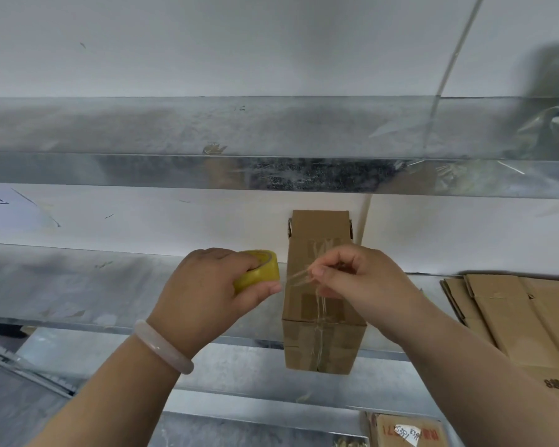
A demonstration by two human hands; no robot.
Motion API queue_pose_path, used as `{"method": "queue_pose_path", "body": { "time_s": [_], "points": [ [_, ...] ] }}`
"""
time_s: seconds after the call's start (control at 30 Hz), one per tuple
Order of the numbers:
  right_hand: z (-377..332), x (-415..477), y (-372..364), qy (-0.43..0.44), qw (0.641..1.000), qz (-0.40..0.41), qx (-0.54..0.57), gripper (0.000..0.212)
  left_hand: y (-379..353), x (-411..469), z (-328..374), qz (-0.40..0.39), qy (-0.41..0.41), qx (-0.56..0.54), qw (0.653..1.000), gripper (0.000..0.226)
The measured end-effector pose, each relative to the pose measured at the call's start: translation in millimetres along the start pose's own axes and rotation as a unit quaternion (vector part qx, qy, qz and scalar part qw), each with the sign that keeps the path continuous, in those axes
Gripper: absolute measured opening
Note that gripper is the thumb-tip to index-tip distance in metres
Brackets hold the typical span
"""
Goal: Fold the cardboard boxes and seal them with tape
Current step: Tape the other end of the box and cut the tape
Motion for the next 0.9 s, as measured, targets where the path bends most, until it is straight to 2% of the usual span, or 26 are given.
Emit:
{"method": "queue_pose_path", "body": {
  "time_s": [0.1,0.2,0.3,0.37,0.47,0.67,0.9],
  "points": [
    [8,-6,-3,-0.058,0.984,-0.008,0.17,0.014,-5,-6,-15,-0.028,0.008,-0.078,0.997,0.045],
    [5,-12,2,-0.058,0.971,-0.004,0.23,0.013,-10,-14,-24,-0.066,0.02,-0.202,0.977,0.031],
    [7,-19,9,-0.055,0.965,0.021,0.256,0.012,-7,-16,-22,-0.056,0.015,-0.237,0.97,0.029],
    [16,-25,14,-0.063,0.96,0.045,0.268,0.011,-5,-15,-21,-0.043,0.022,-0.198,0.979,0.033],
    [32,-35,20,-0.08,0.955,0.073,0.277,0.01,-2,-14,-18,-0.017,0.004,-0.057,0.998,0.05],
    [62,-52,39,-0.109,0.955,0.12,0.251,0.01,-21,-27,-19,-0.053,-0.03,-0.158,0.986,0.038],
    [93,-70,41,-0.146,0.944,0.161,0.25,0.01,-28,-34,-16,-0.019,-0.059,0.019,0.998,0.052]
  ]
}}
Point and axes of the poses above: each hand's wrist, its own x-axis towards the middle knuckle, its own y-axis out of the back of the hand, z = x × y, the point moved 10 cm from there along x, towards the middle knuckle
